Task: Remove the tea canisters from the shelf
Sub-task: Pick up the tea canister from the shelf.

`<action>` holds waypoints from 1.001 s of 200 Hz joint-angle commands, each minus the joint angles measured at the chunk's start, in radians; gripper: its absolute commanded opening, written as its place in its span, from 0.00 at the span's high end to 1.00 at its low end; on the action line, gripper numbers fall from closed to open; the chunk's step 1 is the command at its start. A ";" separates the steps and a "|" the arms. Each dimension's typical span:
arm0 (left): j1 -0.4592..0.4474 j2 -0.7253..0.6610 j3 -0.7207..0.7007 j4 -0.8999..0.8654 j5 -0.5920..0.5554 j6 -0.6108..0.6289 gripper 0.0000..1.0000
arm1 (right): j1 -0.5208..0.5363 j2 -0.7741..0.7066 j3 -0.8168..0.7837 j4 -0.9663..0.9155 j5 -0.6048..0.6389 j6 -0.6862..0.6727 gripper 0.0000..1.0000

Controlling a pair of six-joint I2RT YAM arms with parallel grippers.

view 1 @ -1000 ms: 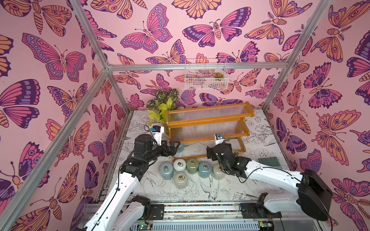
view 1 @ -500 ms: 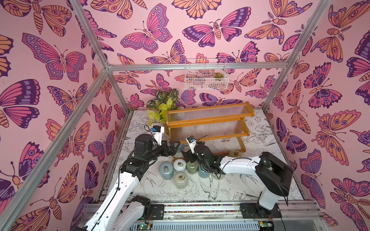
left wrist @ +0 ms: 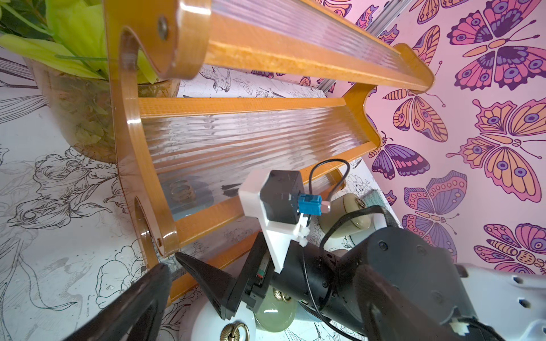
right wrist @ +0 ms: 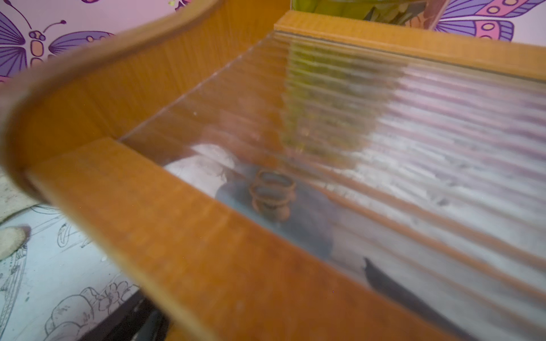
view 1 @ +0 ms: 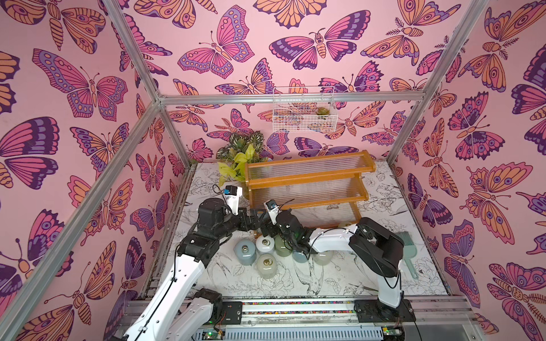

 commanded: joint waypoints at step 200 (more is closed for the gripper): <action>-0.006 -0.020 -0.043 0.006 0.015 0.013 0.00 | 0.000 0.076 0.069 0.081 0.095 -0.041 0.40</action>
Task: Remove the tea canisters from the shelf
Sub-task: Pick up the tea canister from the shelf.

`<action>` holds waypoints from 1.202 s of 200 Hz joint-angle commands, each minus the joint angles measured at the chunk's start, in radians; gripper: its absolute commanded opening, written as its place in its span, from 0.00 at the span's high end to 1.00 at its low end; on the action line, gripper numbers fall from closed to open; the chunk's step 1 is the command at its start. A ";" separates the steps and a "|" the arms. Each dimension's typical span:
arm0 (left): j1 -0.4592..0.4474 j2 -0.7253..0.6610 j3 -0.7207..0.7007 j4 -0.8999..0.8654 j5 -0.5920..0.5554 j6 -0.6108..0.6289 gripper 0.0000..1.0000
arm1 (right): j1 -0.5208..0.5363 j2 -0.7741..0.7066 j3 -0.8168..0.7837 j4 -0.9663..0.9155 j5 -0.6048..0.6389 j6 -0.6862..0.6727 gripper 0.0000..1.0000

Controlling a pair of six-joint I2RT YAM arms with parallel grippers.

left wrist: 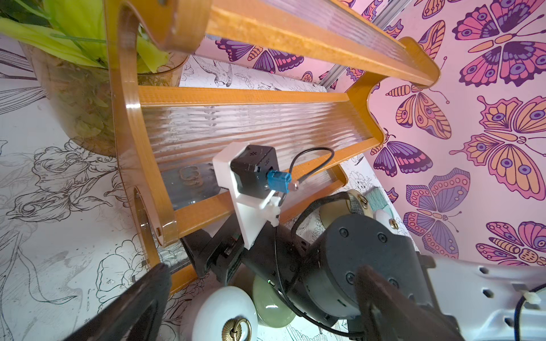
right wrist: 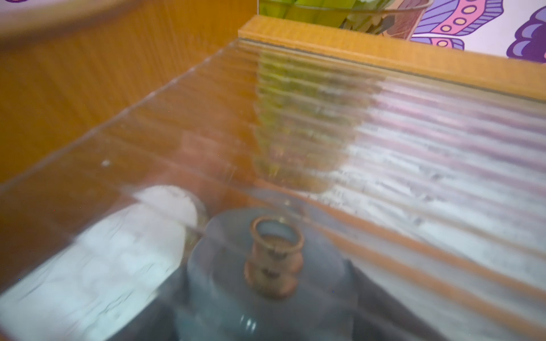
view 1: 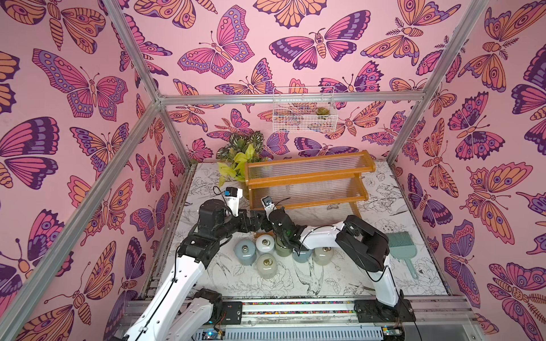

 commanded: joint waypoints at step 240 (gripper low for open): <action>-0.006 -0.023 -0.010 0.006 0.015 0.014 0.00 | -0.147 -0.652 -0.553 0.021 0.211 -0.066 0.42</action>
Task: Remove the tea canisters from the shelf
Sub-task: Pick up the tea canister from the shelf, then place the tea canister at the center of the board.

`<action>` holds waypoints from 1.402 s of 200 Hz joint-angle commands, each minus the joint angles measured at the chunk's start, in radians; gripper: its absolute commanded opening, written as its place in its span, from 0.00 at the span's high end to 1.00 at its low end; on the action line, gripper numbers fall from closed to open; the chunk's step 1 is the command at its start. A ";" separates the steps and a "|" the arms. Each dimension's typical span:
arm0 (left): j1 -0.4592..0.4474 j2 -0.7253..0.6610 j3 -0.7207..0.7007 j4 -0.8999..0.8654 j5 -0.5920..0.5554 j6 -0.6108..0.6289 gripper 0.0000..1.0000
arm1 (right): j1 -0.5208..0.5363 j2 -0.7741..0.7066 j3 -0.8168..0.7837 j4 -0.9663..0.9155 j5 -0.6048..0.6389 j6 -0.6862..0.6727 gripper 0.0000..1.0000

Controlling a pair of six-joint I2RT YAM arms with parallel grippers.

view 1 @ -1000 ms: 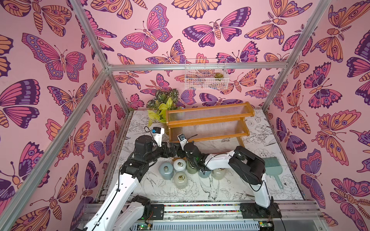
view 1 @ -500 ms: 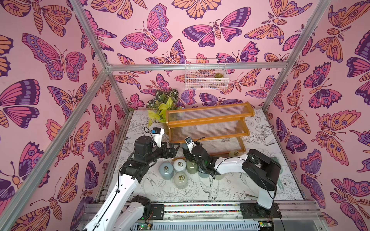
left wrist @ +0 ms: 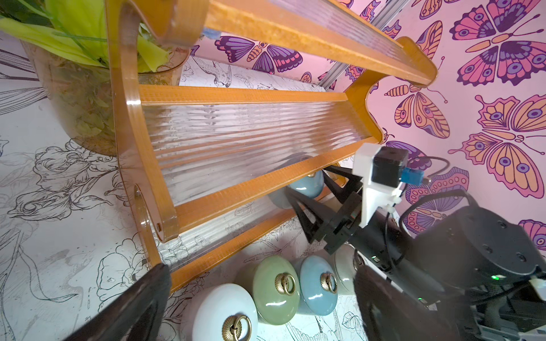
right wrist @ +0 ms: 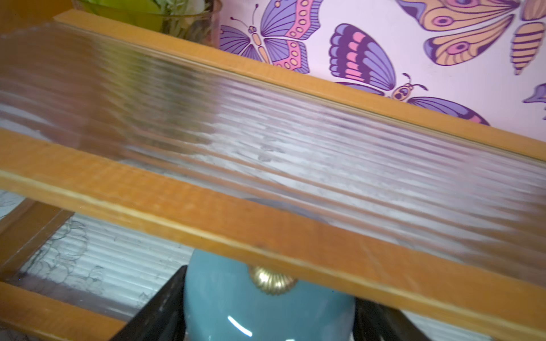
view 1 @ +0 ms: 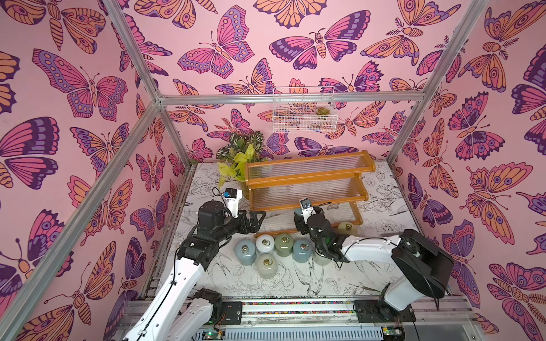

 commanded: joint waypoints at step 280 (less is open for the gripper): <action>-0.006 0.035 0.035 0.007 -0.012 0.015 0.00 | -0.033 -0.331 -0.208 -0.446 0.000 0.398 0.37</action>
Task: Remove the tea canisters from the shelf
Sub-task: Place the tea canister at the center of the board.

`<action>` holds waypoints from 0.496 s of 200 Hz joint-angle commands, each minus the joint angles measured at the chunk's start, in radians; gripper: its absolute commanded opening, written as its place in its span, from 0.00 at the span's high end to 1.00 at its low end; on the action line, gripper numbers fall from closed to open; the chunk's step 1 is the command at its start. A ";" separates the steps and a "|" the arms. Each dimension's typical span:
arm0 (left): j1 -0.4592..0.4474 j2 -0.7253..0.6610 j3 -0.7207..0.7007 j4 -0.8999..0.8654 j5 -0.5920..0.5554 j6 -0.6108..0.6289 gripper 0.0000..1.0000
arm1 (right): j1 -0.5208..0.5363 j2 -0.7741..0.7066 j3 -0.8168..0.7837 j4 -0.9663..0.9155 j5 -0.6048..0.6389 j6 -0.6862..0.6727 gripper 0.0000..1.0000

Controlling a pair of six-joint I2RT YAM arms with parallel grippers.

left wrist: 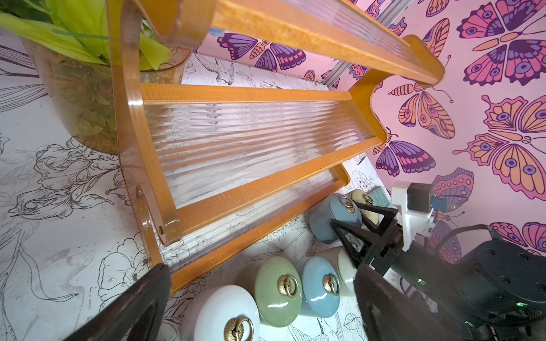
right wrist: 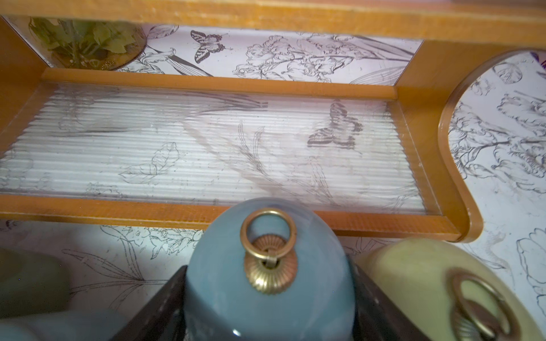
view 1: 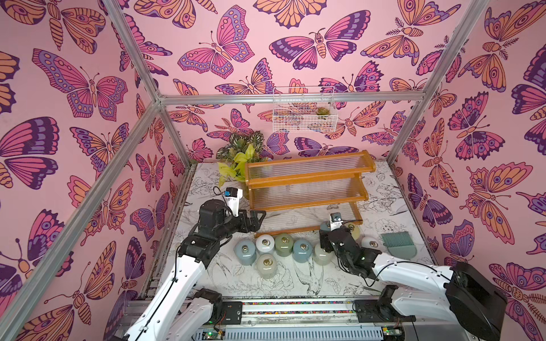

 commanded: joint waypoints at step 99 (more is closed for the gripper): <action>-0.006 0.014 0.031 0.006 -0.006 0.021 0.00 | -0.004 0.083 0.020 -0.053 0.048 0.083 0.27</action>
